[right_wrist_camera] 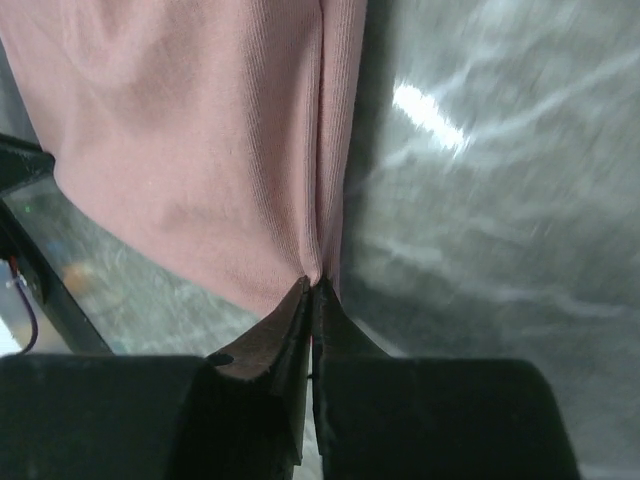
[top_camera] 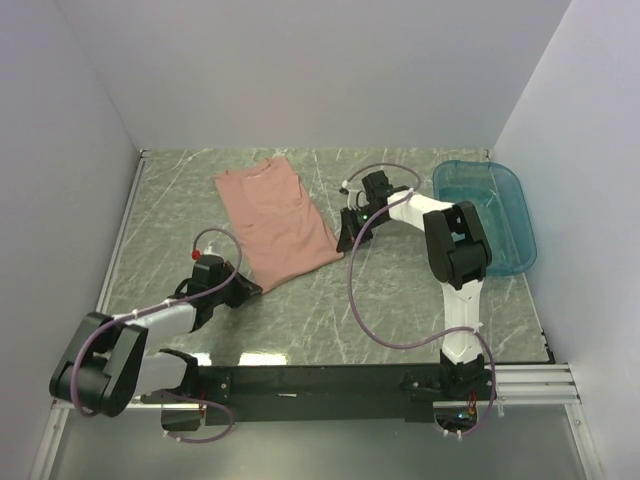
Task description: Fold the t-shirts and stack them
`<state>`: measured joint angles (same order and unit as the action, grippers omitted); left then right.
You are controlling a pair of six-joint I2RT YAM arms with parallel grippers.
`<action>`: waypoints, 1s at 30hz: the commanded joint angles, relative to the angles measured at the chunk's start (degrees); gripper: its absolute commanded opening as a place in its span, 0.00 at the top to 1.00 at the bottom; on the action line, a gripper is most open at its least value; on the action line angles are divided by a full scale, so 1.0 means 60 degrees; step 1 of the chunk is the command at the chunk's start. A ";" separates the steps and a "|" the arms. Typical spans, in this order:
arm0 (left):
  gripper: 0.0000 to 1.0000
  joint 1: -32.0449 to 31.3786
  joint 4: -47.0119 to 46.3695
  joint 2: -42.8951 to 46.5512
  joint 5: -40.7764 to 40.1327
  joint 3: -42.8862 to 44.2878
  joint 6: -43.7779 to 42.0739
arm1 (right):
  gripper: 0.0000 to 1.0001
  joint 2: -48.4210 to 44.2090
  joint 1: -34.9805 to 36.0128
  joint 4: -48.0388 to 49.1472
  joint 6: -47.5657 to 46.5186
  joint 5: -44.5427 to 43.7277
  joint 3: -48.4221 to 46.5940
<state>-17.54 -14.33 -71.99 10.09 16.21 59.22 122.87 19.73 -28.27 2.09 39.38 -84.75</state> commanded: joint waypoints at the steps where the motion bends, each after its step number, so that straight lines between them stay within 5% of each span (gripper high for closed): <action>1: 0.99 -0.0006 0.0600 0.0760 0.0384 -0.0547 0.0076 | 0.95 -0.0731 -0.0021 -0.0693 -0.0582 -0.0029 0.0676; 7: 0.99 -0.0021 0.1960 0.2779 0.0750 -0.0870 0.0237 | 0.94 -0.1624 -0.0094 -0.0971 -0.1021 -0.0249 0.1673; 18: 0.99 -0.0050 0.2739 0.4306 0.1952 -0.1734 0.0545 | 0.92 -0.2958 -0.0153 -0.1894 -0.1944 0.0087 0.3094; 21: 0.89 -0.0065 0.2988 0.4745 0.2083 -0.1691 0.0647 | 0.88 -0.3280 -0.0153 -0.1997 -0.2003 0.0336 0.3490; 25: 0.61 -0.0050 0.3733 0.5564 0.1837 -0.1209 0.0531 | 0.66 -0.3792 -0.0255 -0.2348 -0.2455 0.0206 0.3535; 30: 0.46 -0.0050 0.4101 0.6372 0.1499 -0.0447 0.0136 | 0.48 -0.4569 -0.0621 -0.2831 -0.3597 0.0702 0.3125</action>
<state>-17.82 9.37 -35.92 20.80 8.32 62.15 100.42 17.56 -42.37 -13.82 41.01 -63.48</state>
